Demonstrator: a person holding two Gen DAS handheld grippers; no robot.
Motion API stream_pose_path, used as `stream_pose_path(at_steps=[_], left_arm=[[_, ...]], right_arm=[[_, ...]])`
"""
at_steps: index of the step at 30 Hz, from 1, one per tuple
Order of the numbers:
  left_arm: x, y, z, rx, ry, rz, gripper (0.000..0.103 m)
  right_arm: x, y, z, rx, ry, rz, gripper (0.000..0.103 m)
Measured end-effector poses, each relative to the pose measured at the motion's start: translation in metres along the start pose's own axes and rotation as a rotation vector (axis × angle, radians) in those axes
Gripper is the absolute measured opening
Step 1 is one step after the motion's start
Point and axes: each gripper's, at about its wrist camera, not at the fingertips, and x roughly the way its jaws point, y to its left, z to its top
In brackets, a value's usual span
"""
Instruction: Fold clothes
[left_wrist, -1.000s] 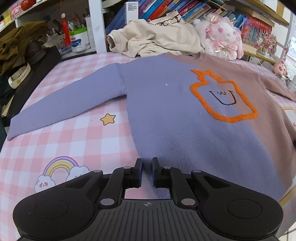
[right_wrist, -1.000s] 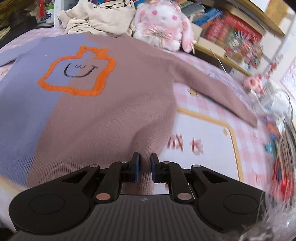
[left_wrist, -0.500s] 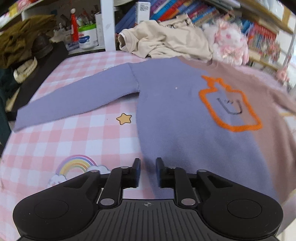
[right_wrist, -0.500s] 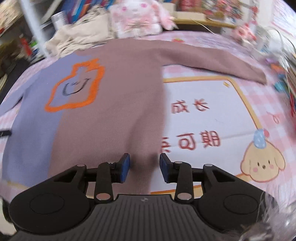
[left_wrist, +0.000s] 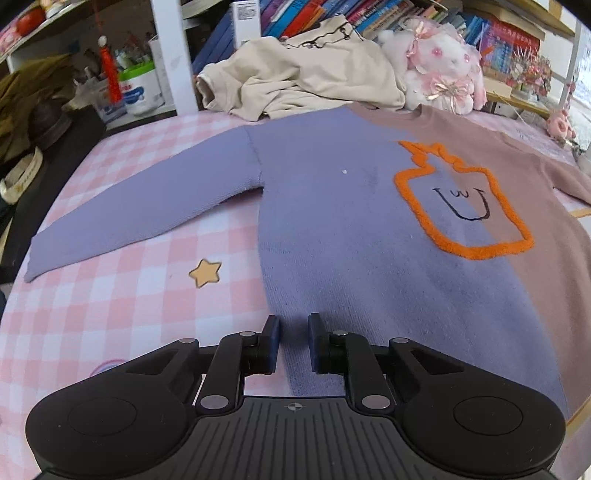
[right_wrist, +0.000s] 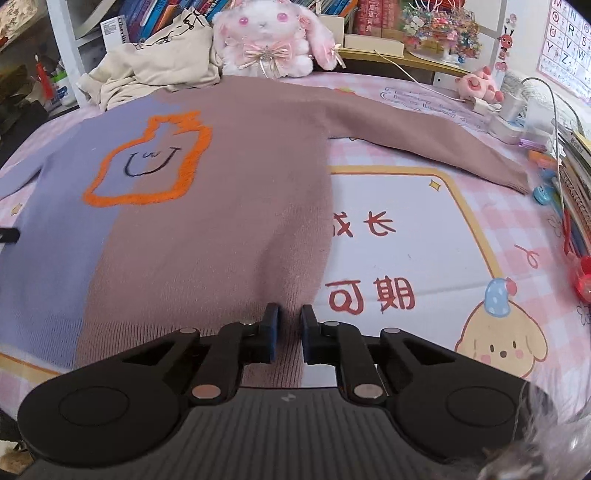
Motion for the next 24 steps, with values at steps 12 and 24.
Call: stream_pose_path(at_steps=[12,24], left_arm=[[-0.023,-0.005,-0.029,-0.006,0.0,-0.016,0.008],[-0.031,-0.014,-0.039,0.01,-0.005,-0.042,0.008]], right_arm=[[-0.002,0.007,-0.001,-0.039,-0.015,0.027,0.012],[-0.003,0.008,-0.003,-0.059,-0.025,0.005,0.012]])
